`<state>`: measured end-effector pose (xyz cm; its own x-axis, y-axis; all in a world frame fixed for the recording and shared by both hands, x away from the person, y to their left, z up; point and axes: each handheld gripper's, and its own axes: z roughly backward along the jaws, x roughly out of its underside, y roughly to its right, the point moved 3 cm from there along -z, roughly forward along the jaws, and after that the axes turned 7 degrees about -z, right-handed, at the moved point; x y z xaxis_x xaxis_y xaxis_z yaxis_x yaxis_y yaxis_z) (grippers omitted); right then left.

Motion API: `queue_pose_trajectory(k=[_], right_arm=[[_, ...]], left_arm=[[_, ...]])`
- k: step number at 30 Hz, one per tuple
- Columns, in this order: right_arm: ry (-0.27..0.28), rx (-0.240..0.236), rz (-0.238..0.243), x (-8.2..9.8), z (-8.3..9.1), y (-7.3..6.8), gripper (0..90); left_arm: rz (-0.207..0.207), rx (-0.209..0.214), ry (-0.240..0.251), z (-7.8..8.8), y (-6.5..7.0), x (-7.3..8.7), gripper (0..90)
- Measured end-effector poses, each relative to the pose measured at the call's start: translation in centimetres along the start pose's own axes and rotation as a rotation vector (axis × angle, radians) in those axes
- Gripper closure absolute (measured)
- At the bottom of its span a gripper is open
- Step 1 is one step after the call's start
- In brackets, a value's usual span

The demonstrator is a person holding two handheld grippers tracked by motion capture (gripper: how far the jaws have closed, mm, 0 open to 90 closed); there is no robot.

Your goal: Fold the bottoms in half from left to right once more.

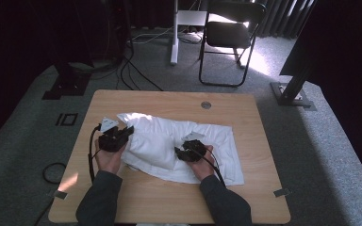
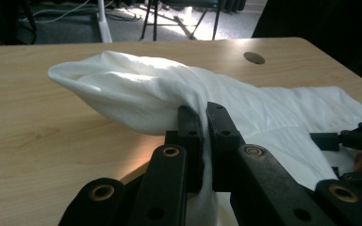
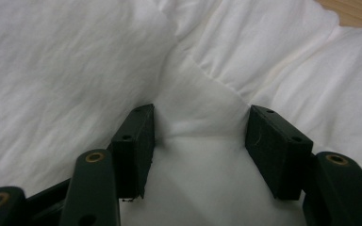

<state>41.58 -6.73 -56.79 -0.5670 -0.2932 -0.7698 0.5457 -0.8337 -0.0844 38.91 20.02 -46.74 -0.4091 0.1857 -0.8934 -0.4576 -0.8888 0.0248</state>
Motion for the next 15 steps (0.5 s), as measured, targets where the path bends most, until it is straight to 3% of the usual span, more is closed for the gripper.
queue_pose_trajectory(k=[15], right_arm=[[0.051,0.004,-0.021,0.0,-0.8,-0.9,42.3]], left_arm=[[-0.035,0.034,0.050,0.1,1.1,-2.0,86.8]])
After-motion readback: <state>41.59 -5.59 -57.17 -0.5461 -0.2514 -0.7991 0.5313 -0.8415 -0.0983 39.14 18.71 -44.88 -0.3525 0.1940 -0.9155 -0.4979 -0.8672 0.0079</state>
